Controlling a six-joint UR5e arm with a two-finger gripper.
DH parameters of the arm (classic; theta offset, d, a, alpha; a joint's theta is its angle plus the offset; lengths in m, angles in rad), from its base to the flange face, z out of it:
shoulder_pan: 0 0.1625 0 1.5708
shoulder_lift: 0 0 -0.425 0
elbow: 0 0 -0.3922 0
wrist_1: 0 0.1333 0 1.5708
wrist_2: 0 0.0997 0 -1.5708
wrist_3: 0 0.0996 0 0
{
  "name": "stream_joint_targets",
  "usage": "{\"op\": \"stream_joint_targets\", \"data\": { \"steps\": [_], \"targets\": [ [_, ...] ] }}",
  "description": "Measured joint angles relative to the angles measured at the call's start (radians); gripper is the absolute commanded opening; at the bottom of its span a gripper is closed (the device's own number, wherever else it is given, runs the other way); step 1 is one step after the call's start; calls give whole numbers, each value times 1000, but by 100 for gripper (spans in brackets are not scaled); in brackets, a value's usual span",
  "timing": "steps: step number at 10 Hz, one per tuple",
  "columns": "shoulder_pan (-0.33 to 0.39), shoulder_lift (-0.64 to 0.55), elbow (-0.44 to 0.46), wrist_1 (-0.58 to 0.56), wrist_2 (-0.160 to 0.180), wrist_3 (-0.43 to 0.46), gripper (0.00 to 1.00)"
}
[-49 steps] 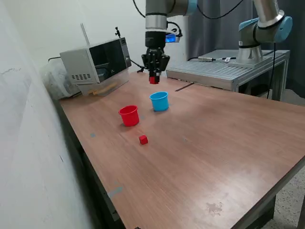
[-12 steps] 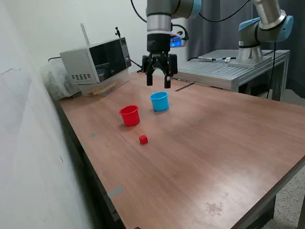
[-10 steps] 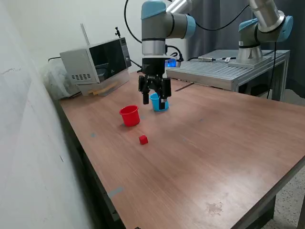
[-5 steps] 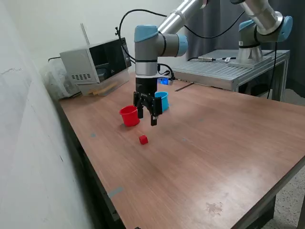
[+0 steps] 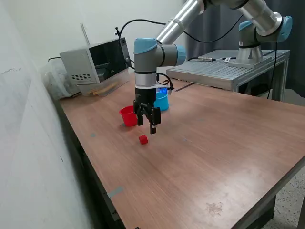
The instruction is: Place red objects in the red bin, and blue objects in the blue bin.
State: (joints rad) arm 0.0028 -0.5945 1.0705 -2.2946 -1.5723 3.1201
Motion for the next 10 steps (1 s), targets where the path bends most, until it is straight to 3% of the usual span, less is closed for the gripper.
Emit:
{"op": "stream_joint_targets", "data": {
  "steps": [10],
  "targets": [
    [-24,66,-52,-6,-2,0,100]
  ]
}}
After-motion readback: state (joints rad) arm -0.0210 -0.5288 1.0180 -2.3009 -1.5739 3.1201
